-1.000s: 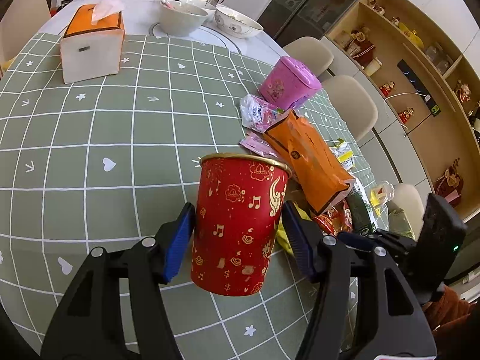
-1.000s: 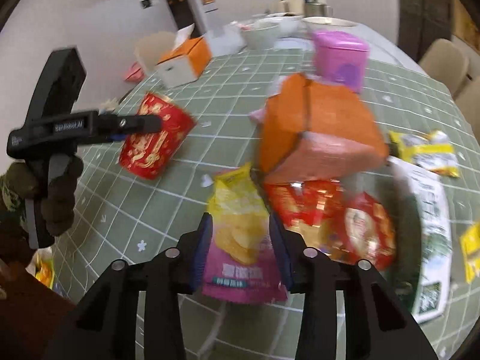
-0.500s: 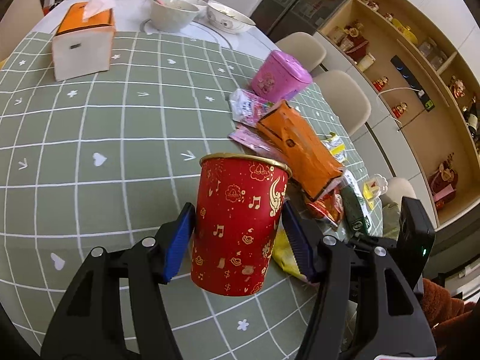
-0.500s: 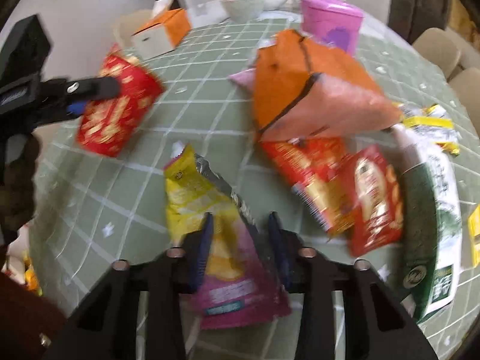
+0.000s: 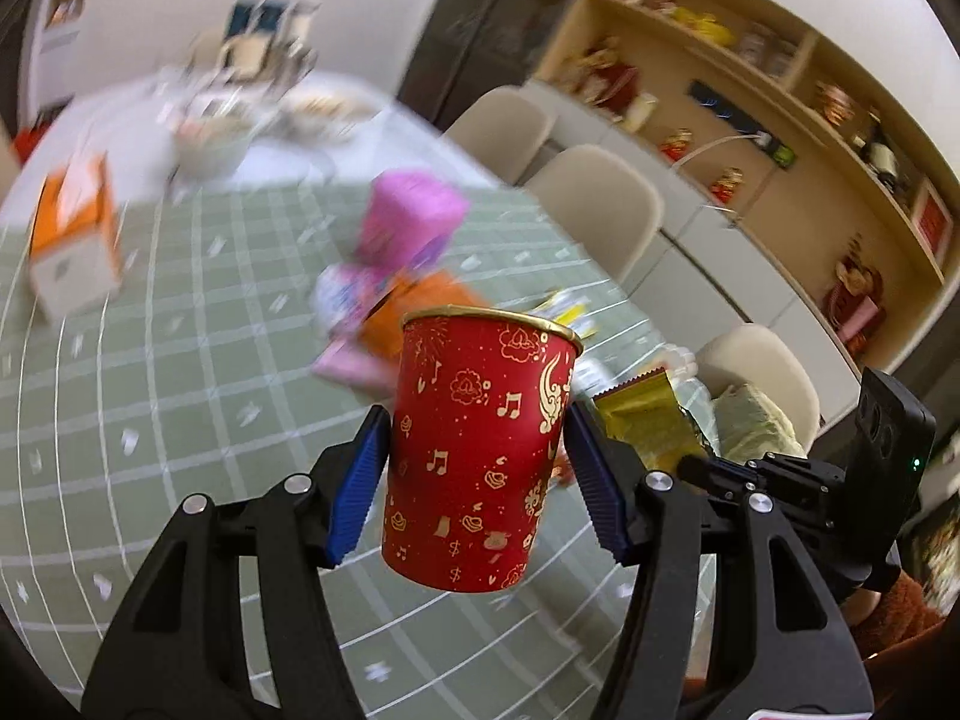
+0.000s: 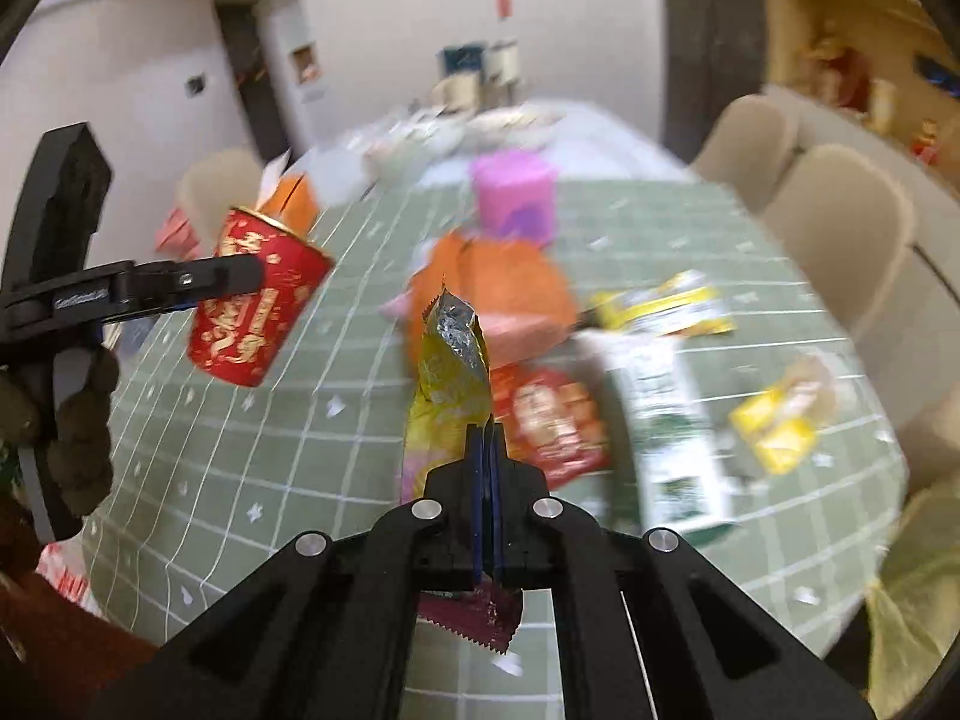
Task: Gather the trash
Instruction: 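Carry the red cup and chip bag over the trash bag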
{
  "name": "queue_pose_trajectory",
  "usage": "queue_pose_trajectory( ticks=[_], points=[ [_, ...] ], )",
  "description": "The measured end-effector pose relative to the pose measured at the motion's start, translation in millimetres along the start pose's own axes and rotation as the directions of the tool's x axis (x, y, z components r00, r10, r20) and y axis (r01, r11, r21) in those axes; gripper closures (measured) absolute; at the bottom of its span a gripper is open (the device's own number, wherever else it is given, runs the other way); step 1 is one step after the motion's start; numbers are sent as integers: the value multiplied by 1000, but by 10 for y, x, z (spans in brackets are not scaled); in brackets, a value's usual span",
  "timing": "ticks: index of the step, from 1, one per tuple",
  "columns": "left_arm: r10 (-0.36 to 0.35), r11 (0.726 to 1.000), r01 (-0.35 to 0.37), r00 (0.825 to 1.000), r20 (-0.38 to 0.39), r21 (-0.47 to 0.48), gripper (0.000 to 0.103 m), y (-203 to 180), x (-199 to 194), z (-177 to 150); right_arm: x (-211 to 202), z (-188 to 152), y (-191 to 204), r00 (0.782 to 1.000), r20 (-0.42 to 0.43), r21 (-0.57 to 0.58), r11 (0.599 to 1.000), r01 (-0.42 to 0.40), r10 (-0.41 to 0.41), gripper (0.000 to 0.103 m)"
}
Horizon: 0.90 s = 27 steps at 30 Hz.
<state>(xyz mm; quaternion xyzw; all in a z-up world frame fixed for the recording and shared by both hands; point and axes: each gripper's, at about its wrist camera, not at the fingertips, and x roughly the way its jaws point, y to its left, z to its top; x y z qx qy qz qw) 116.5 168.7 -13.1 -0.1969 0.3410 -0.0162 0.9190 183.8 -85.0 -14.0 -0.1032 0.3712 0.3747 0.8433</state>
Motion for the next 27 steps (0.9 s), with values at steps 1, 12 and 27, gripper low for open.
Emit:
queue_pose_trajectory(
  ticks=[1,12,27],
  points=[
    [-1,1000,1,1000,17,28,47,-123,-11,40,-92,-18,-63,1000,17,11,1000,20,-21,99],
    [-85,983,75,995,50,169,47,-1408,479,348,-947,-178,-1236,971,144,177,970,167,-193,99],
    [-309,881,354,933,-184,314,47,-3582,2064,270,-1860,-815,-3470,856,140,488,787,377,-497,99]
  ],
)
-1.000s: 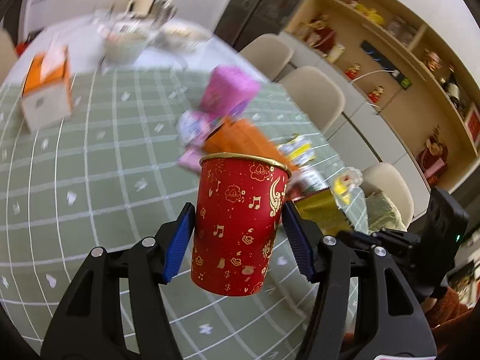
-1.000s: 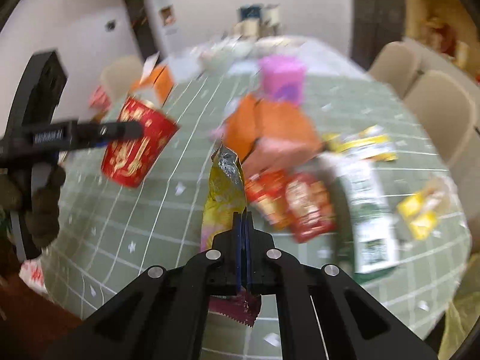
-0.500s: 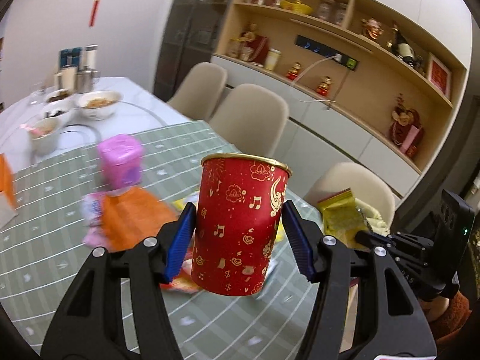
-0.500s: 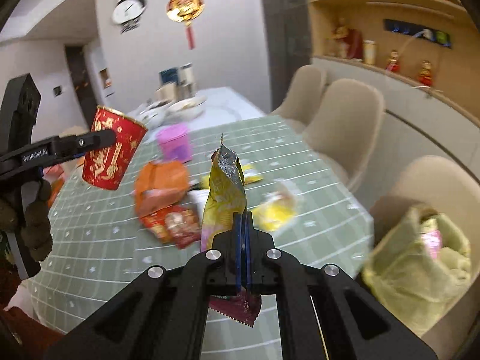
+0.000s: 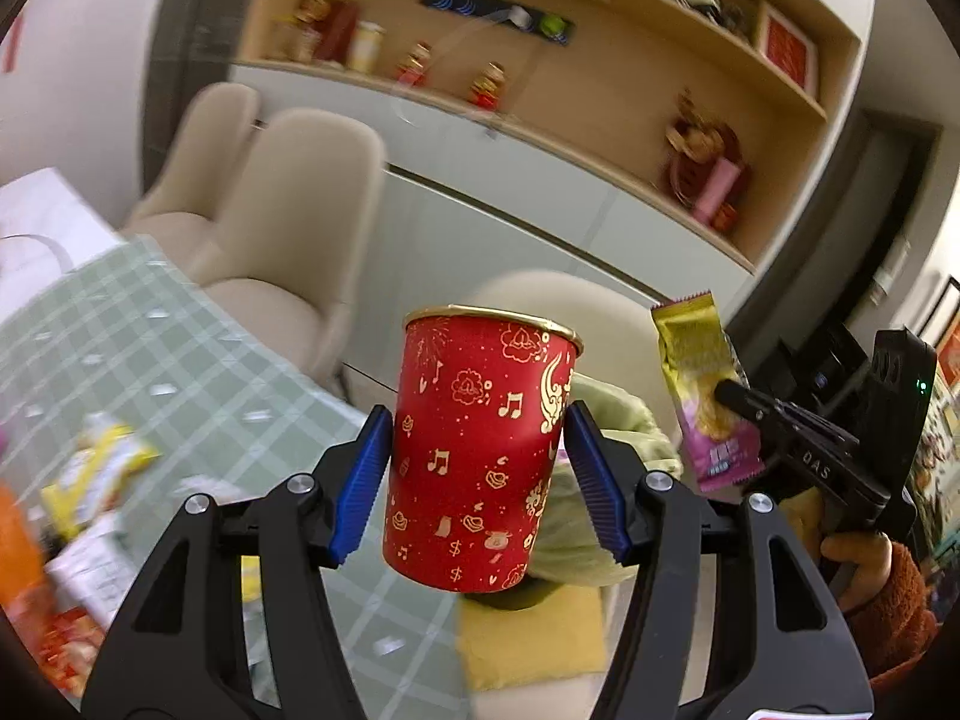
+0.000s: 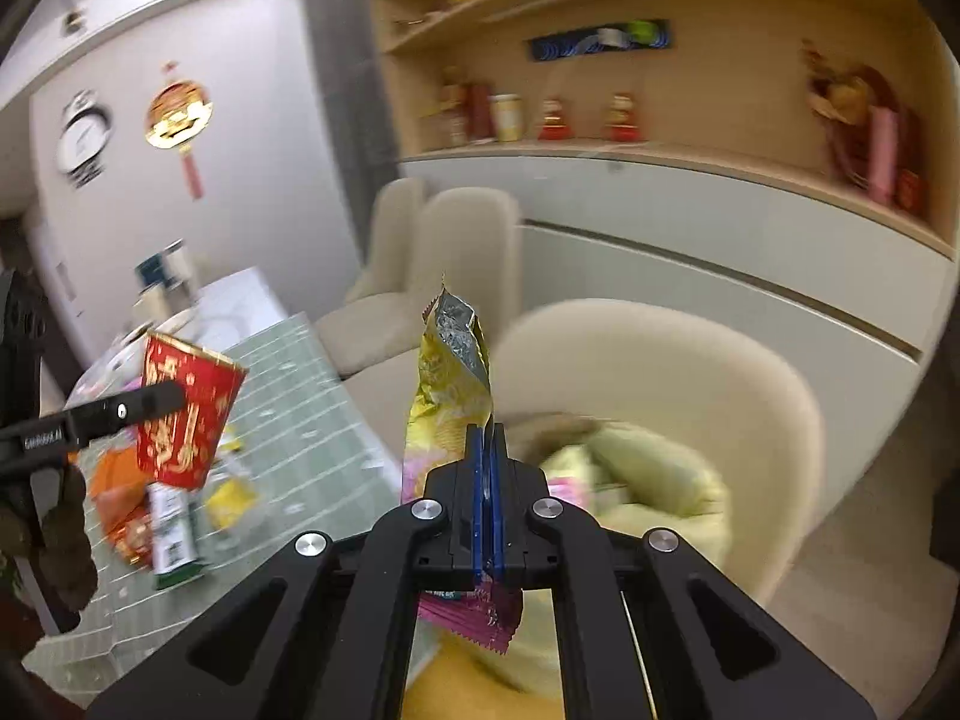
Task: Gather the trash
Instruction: 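Carry the red cup and chip bag over the trash bag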
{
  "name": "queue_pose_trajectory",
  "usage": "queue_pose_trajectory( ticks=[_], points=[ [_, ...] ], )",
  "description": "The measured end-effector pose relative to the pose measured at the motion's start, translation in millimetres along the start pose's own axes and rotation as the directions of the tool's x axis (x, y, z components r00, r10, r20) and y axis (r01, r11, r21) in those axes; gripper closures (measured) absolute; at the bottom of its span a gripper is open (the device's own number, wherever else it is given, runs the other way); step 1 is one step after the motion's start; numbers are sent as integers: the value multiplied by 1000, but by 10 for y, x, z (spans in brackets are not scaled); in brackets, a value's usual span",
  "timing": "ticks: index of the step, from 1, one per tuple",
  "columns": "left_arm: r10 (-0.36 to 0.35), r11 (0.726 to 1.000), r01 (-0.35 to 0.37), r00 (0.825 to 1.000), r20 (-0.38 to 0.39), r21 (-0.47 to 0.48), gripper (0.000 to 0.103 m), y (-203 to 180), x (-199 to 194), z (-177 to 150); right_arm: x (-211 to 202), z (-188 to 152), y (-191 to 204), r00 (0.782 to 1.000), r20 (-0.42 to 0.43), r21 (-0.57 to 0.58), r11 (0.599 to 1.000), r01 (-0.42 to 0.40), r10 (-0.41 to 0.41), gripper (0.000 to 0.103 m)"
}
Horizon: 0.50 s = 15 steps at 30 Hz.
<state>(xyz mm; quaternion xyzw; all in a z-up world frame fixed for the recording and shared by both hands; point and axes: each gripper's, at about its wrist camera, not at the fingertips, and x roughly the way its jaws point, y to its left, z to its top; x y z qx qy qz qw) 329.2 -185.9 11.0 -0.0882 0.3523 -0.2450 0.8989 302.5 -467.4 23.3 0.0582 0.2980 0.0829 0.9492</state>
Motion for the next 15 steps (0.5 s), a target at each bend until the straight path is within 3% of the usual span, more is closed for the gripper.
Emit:
queue_pose_trajectory(
  ticks=[8,13,15],
  points=[
    [-103,994,106,985,-135,14,47,-653,1096,103,53,-34,-887,997,0,83,993,78,-78,99],
    [-141,988,150,971,-194,32,47,-952,1613,103,125,-62,-1208,995,-9,121,987,101,-101,99],
    [-156,984,171,957,-246,41,44,-1012,1820,78,152,-84,-1262,995,-12,126,987,103,-103,99]
  ],
)
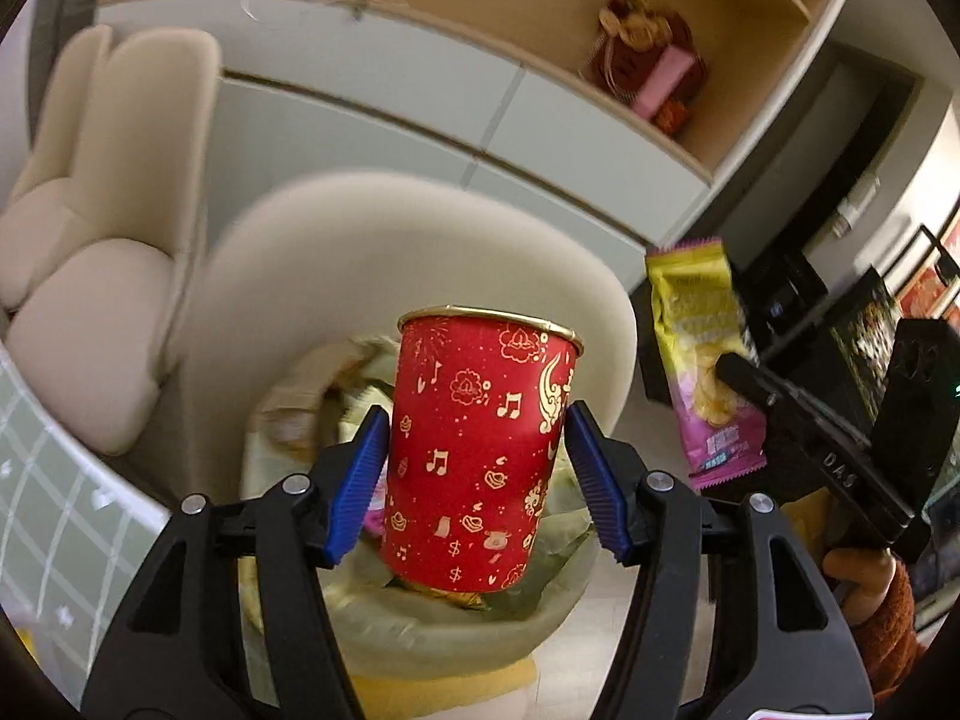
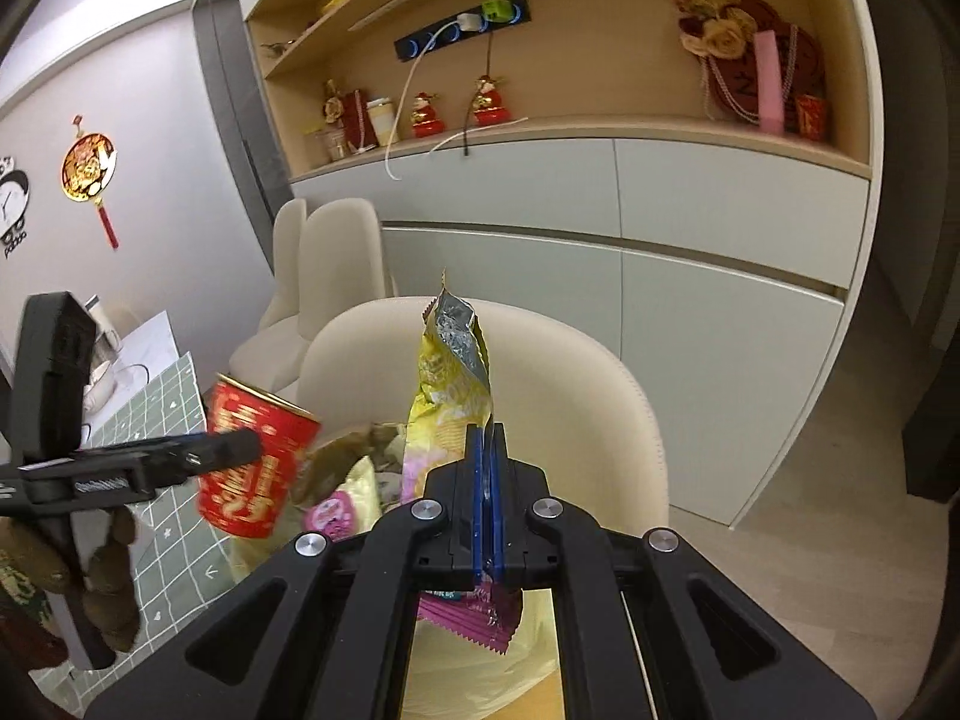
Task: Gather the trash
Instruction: 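Open the left tool while the right tool opens, dropping cup and bag into the bin, then move both open tools back over the table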
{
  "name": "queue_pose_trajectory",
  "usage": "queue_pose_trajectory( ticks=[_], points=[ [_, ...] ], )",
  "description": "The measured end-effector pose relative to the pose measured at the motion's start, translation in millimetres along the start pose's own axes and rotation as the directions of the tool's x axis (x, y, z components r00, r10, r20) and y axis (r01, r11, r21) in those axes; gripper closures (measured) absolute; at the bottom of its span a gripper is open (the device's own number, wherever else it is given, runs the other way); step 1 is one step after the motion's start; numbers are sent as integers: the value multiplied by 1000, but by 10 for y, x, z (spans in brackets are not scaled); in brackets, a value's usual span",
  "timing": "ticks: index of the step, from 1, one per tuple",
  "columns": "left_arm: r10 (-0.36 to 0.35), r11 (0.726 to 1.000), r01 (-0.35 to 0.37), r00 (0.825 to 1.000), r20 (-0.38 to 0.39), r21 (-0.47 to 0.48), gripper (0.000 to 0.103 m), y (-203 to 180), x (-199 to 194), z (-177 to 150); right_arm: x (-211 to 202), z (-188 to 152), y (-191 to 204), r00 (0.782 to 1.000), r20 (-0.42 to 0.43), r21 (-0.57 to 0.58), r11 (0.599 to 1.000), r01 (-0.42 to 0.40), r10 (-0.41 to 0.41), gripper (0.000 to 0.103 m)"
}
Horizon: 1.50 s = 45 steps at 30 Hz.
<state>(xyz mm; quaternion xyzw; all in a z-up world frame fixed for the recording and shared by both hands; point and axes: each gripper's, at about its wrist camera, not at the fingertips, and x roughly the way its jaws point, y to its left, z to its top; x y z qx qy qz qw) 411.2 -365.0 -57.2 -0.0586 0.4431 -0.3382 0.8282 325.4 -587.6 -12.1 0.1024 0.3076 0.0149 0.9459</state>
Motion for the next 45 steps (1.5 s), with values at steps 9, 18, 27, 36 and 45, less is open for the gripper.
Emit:
queue_pose_trajectory(
  ticks=[9,18,27,36,45],
  points=[
    [66,990,-66,998,-5,-128,32,332,-35,-117,389,-46,57,994,-72,-7,997,-83,83,99],
    [149,973,-135,987,62,-186,32,564,-631,-348,1330,-390,740,925,-351,-164,963,-211,143,99],
    [265,944,-243,961,77,-222,32,703,-1056,-723,1414,-616,773,891,-439,-180,961,-212,114,98],
    [321,923,-289,943,93,-253,32,758,-1508,-1049,876,-551,772,958,-272,-141,981,-132,90,70],
    [369,902,-321,920,134,-288,32,975,-2332,-1489,217,-521,1343,981,-155,-133,982,-137,116,70]
  ],
)
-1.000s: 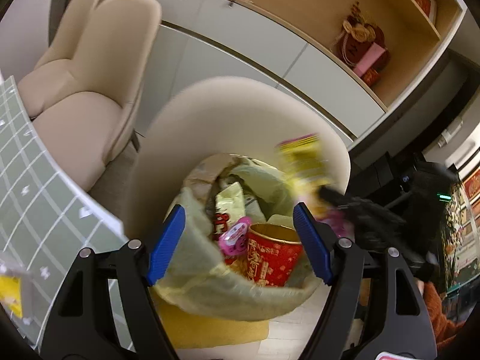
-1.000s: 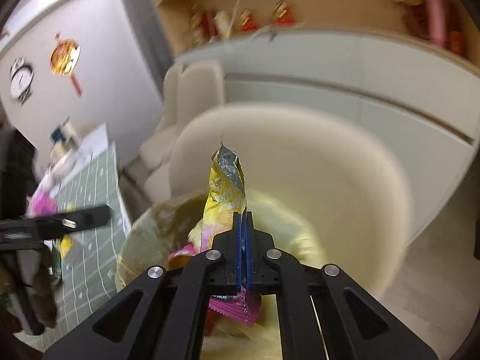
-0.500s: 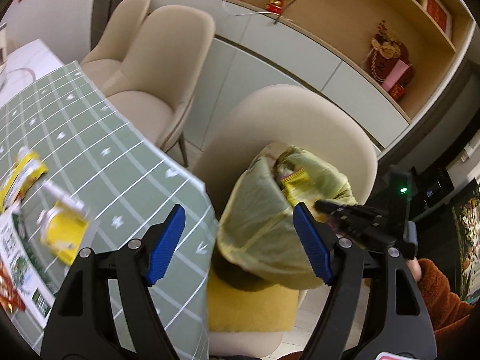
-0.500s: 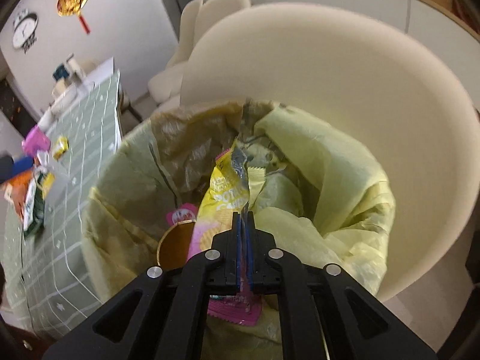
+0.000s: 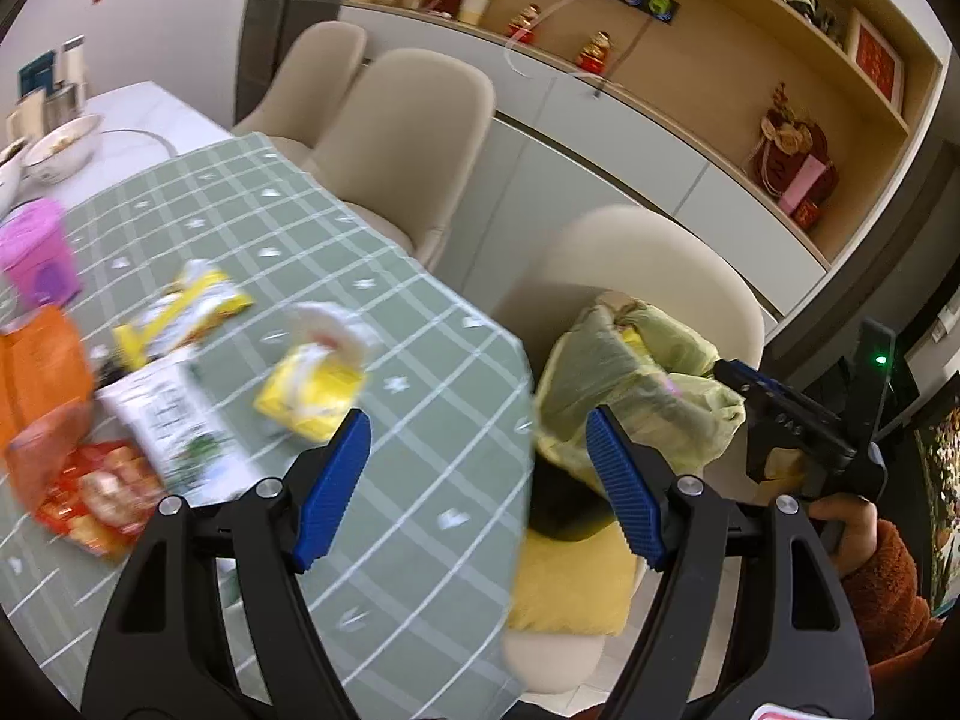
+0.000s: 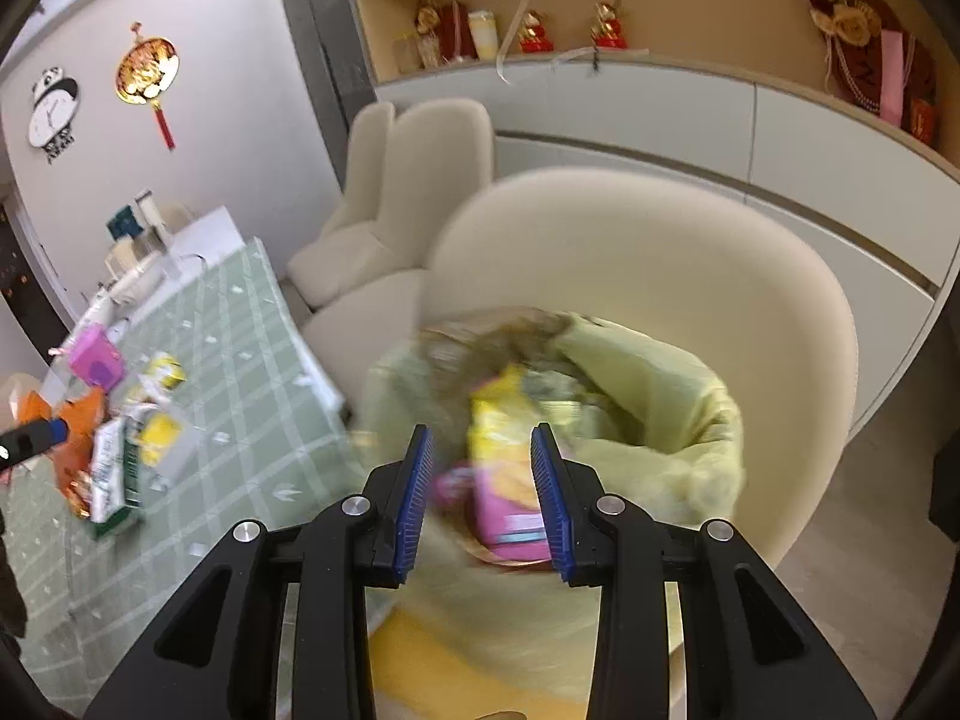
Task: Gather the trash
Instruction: 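Move both open tools back over the table, then grasp the orange bag with the right tool while the left reaches the pink wrapper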
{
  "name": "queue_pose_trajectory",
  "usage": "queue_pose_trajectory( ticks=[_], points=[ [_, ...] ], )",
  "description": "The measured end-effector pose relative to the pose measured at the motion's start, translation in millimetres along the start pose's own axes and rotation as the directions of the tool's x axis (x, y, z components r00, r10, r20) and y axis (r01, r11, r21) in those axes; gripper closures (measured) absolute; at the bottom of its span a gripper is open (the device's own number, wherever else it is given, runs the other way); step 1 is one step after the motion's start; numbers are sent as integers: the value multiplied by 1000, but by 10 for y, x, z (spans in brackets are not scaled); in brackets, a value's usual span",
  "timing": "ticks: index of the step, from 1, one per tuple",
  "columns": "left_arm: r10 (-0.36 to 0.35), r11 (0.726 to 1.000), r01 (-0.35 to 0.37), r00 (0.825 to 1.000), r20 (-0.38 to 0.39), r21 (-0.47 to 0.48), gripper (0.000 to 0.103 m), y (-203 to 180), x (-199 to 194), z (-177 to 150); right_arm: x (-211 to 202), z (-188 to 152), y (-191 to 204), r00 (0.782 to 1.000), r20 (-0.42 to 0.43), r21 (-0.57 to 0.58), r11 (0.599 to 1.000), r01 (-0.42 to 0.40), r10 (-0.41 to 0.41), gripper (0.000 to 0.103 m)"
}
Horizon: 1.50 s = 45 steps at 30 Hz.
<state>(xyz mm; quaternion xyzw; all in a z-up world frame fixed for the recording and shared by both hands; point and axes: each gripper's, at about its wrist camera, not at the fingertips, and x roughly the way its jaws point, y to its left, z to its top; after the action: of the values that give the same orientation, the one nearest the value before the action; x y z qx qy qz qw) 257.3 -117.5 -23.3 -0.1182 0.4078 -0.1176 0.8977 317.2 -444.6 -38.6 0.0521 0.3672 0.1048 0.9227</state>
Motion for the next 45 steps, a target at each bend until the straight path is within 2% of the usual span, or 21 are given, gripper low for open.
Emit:
queue_pose_trajectory(
  ticks=[2,5,10,14,18,20,23,27,32,37,42,43,45],
  points=[
    [20,1000,-20,1000,21,-3,32,202,-200,-41,-106,-33,256,1000,21,-11,1000,-15,16,70],
    [87,996,-85,995,51,-35,32,656,-525,-176,-199,-103,667,997,39,-40,997,-60,62,70],
    [163,980,-152,984,73,-131,32,1407,-927,-454,-282,-321,1434,989,-12,-104,984,-146,145,70],
    [204,964,-187,976,77,-189,32,2000,-1171,-634,-401,-506,1861,987,-2,-126,979,-159,160,70],
    [241,944,-214,967,81,-249,32,2528,-1333,-719,-450,-689,2122,989,-12,-103,984,-147,147,70],
    [247,947,-219,964,96,-234,32,2705,-1367,-698,-456,-764,2217,991,-23,-122,984,-130,128,70],
    [256,956,-236,962,100,-175,32,2986,-1280,-592,-465,-840,2308,993,-38,-134,984,-120,116,70],
    [218,971,-213,975,37,-104,32,3317,-1006,-445,-458,-855,2337,993,-56,-148,983,-108,101,70],
    [243,970,-243,970,12,-2,32,3578,-690,-73,-446,-841,2298,995,-63,-150,985,-87,78,70],
    [259,966,-260,964,-61,-12,32,3963,-262,249,-267,-838,2308,993,-93,-126,989,-82,70,70],
    [231,973,-232,964,-133,13,33,4040,84,285,-14,-794,2515,988,-134,-161,982,-97,76,70],
    [230,973,-228,963,-138,29,34,4012,108,265,51,-773,2579,986,-145,-173,979,-107,82,70],
    [228,973,-224,964,-134,47,52,3925,87,197,134,-745,2680,982,-161,-193,973,-127,97,70]
  ],
)
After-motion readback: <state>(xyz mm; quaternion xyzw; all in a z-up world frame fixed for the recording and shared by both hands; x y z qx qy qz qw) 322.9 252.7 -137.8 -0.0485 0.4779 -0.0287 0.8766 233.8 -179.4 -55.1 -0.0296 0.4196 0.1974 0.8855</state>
